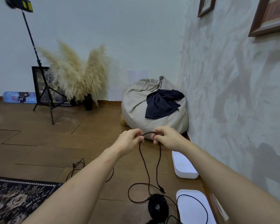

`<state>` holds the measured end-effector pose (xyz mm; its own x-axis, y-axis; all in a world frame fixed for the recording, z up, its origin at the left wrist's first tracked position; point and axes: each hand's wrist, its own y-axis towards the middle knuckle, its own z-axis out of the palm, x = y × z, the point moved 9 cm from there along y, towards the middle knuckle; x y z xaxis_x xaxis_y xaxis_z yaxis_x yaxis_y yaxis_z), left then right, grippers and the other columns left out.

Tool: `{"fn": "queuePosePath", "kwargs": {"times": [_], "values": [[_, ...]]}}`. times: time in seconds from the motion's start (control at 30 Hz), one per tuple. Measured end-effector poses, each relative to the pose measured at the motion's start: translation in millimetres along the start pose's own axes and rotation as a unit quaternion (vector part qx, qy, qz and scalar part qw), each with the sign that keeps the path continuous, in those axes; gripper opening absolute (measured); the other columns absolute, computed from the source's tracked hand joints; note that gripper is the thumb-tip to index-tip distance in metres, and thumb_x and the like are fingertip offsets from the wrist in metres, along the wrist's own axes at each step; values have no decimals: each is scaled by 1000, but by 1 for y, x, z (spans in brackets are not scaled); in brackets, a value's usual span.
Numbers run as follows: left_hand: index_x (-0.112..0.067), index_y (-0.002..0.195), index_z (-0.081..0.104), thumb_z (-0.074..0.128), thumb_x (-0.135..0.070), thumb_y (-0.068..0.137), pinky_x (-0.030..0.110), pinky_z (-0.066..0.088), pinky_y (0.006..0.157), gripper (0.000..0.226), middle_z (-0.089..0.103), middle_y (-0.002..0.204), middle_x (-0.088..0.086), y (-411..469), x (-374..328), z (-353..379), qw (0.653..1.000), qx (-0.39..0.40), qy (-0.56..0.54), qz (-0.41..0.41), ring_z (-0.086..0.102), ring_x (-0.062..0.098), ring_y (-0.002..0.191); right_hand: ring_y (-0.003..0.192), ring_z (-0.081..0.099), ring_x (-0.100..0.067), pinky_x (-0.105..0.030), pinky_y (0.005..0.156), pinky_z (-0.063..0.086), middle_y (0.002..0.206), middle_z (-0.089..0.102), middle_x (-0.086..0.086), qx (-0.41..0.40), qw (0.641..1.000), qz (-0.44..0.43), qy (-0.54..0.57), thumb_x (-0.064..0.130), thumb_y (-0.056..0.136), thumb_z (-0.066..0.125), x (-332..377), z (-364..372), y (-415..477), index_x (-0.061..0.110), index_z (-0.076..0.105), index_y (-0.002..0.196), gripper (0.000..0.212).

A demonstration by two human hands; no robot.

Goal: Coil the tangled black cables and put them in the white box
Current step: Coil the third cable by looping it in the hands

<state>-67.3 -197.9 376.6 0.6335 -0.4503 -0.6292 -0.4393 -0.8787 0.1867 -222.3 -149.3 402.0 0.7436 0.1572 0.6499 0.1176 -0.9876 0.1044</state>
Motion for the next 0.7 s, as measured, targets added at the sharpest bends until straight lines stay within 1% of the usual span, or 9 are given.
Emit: {"fn": "queuePosePath", "kwargs": {"times": [0.07,0.17,0.27,0.33,0.43,0.5,0.6,0.67,0.7], "values": [[-35,93,63,56,-34,103,36,54,81,13,72,87,-13,1,2,-5,1000,-10,8,1,65,12,88,73,57,-8,-26,68,45,77,66,7,8,1000,-14,-3,22,104,52,2,3,0,23,67,98,16],[-35,95,64,56,-35,104,39,56,82,12,69,90,-10,1,6,-13,999,-22,26,-7,65,14,88,77,52,-4,-24,67,40,78,58,15,-12,997,-24,-66,36,103,54,2,-1,3,26,71,106,19],[-32,101,66,56,-36,104,38,56,80,11,67,94,-8,0,5,-19,999,-35,30,-4,63,16,89,85,56,-7,-26,71,41,84,62,16,-18,997,-25,-64,39,104,52,2,-3,6,32,71,102,21],[-31,101,65,55,-40,104,35,52,79,14,65,93,-9,-2,-6,-19,999,-29,11,17,60,12,86,90,59,-8,-30,77,44,89,66,15,-16,999,-27,-45,39,104,52,1,-3,8,37,69,97,19],[-30,96,67,54,-43,104,40,52,77,20,64,82,-5,-5,-24,-16,998,-9,-29,49,59,13,79,95,61,-10,-35,85,49,96,70,12,-13,998,-38,-48,39,104,52,1,-2,7,32,74,102,23],[-31,91,68,55,-43,103,43,54,79,21,64,81,-3,-4,-24,-18,998,-9,-34,48,60,16,79,92,61,-8,-33,82,48,92,69,13,-17,998,-43,-47,38,104,53,3,-3,6,30,76,102,24],[-30,90,69,57,-48,101,43,56,76,24,66,83,4,-3,-17,-22,998,-6,-39,38,62,22,79,86,58,-4,-29,75,43,86,66,17,-27,997,-49,-50,39,104,54,4,-6,6,36,72,94,21],[-30,88,71,57,-48,101,36,50,70,26,60,76,0,-3,-14,-25,999,-4,-27,37,56,17,71,86,59,-9,-31,74,45,88,67,15,-63,996,-43,-48,39,104,53,2,-16,6,39,68,91,20],[-30,87,72,57,-47,102,33,46,67,27,55,71,-3,-3,-11,-28,999,-7,-20,33,51,13,67,83,59,-11,-30,71,44,86,67,13,-80,995,-32,-47,38,104,53,0,-22,6,39,68,90,21]]}}
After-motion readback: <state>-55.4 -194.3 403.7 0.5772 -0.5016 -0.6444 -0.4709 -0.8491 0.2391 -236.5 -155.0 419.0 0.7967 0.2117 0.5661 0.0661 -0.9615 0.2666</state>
